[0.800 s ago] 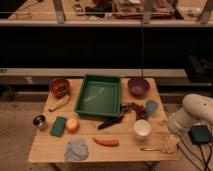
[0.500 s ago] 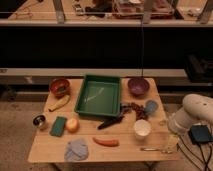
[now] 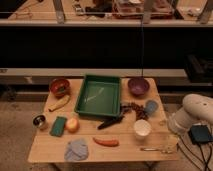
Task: Place banana in purple bowl
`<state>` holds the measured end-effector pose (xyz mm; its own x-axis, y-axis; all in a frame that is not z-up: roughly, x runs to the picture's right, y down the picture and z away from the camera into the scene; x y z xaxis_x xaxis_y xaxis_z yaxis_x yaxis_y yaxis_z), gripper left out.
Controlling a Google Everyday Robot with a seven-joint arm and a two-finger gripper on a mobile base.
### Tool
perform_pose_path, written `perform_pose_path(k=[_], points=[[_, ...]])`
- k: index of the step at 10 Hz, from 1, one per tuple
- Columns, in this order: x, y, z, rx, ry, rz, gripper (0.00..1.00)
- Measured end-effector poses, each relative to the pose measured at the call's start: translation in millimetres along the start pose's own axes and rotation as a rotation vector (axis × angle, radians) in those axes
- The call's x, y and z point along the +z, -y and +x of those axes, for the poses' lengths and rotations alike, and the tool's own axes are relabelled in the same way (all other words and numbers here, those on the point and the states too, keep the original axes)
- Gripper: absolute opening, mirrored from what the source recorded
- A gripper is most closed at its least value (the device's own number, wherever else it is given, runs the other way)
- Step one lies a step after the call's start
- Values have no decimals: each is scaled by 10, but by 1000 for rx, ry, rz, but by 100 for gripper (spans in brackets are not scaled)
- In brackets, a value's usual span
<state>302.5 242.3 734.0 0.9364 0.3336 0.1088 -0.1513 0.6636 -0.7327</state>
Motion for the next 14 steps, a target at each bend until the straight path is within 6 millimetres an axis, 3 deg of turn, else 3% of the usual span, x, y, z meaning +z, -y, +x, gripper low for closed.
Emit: perform_pose_path(k=[12, 14], points=[[-3, -6, 0, -2, -2, 3, 80], [-111, -37, -64, -16, -19, 62, 80]])
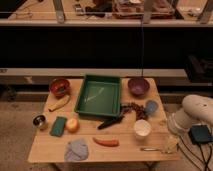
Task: Place banana in purple bowl
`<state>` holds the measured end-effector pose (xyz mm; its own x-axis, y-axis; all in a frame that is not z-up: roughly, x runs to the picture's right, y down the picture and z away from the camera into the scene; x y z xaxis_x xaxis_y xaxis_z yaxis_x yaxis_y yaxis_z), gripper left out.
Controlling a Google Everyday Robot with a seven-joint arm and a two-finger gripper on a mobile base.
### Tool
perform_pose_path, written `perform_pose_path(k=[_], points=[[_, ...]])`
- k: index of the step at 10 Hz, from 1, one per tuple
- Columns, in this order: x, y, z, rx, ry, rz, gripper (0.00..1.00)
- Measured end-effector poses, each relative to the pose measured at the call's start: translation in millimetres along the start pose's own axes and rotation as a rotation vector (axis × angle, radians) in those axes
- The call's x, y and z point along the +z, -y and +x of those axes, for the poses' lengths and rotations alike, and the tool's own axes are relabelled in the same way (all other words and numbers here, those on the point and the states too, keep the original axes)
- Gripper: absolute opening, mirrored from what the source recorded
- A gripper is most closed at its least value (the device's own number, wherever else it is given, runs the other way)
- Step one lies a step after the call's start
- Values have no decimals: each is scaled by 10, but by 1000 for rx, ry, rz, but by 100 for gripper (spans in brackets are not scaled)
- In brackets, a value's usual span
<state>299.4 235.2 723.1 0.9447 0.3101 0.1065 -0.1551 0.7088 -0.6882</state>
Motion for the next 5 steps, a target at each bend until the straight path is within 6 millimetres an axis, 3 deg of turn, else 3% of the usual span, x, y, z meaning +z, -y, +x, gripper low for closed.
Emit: perform_pose_path(k=[2, 5], points=[[-298, -21, -146, -29, -10, 79, 80], [-942, -92, -605, -115, -31, 196, 80]])
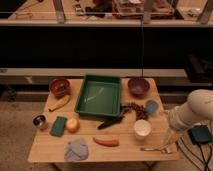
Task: Place banana in purple bowl
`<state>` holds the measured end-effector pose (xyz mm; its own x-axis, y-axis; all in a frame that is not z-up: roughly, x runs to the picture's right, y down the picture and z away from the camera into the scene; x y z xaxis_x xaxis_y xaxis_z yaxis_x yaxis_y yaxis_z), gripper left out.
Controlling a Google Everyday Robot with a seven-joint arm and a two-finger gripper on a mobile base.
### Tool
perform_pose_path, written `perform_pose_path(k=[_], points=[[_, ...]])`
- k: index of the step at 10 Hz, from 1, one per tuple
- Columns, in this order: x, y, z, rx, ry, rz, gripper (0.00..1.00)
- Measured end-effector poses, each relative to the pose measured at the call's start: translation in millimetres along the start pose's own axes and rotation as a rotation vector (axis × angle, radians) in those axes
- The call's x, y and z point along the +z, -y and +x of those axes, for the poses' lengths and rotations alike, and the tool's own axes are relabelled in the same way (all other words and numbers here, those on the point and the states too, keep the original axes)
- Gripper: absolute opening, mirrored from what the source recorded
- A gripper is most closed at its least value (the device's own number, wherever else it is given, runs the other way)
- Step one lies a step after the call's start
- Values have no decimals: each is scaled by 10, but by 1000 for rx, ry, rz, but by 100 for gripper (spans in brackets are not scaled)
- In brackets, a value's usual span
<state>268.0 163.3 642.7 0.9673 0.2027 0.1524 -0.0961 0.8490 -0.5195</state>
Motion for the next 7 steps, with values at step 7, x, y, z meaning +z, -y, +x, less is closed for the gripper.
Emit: perform_pose_path(k=[7], points=[[-713, 110, -1330, -298, 20, 131, 80]])
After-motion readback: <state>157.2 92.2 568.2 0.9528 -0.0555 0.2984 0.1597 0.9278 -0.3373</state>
